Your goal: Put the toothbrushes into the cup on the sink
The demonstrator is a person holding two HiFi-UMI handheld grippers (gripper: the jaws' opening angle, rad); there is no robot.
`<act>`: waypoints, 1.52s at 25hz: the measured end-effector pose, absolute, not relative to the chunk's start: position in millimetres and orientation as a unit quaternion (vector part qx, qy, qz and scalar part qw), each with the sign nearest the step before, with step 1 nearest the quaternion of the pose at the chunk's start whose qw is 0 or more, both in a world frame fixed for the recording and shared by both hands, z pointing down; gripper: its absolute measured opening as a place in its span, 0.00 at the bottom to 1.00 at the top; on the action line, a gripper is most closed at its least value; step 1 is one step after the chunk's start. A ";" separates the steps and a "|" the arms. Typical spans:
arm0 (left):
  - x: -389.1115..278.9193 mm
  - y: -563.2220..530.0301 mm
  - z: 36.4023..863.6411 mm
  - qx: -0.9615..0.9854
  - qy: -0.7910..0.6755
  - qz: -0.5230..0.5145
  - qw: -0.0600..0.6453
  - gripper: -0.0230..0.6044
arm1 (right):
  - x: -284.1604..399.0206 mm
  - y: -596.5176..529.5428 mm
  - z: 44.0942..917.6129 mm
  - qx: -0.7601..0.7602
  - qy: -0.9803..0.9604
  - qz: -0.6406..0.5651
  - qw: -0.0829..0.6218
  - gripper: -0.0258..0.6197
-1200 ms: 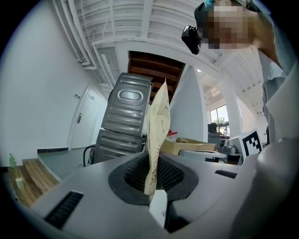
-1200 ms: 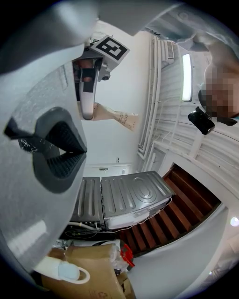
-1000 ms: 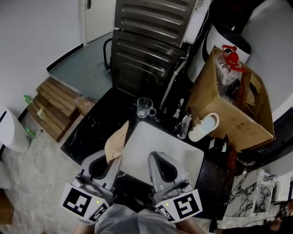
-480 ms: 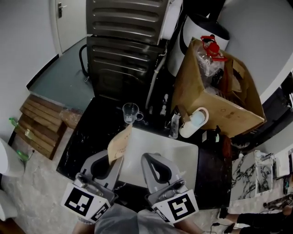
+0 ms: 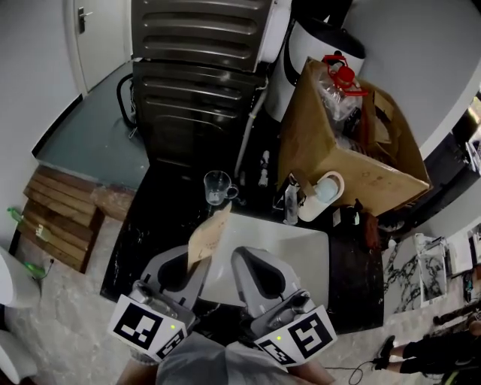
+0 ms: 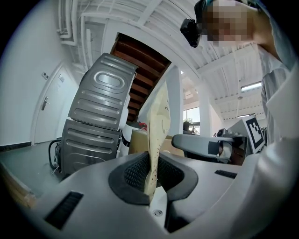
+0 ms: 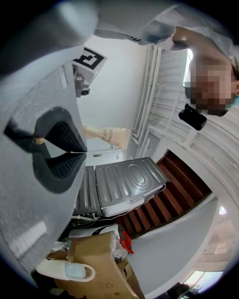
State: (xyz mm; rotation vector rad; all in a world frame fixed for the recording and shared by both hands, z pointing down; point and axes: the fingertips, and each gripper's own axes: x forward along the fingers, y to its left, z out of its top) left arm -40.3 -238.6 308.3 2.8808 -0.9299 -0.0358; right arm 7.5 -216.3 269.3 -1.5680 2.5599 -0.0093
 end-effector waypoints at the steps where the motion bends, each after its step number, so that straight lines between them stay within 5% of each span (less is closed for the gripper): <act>1: -41.7 -239.3 310.3 0.951 -0.303 -0.011 0.059 0.09 | 3.5 -216.5 266.9 -0.519 0.851 -0.001 0.073 0.04; 11: -45.2 -244.1 320.9 0.961 -0.269 -0.008 0.066 0.09 | -38.0 -219.8 260.6 -0.490 0.870 0.013 0.054 0.23; 18: -40.3 -242.3 329.6 0.965 -0.257 0.011 0.053 0.09 | -37.3 -226.0 265.7 -0.489 0.871 -0.011 0.055 0.22; 22: -37.5 -241.7 329.5 0.967 -0.250 0.010 0.045 0.09 | -37.3 -226.2 266.3 -0.493 0.869 -0.011 0.053 0.09; 38: -37.2 -245.2 334.4 0.965 -0.257 0.017 0.053 0.15 | -21.4 -231.9 260.4 -0.503 0.863 -0.007 0.049 0.07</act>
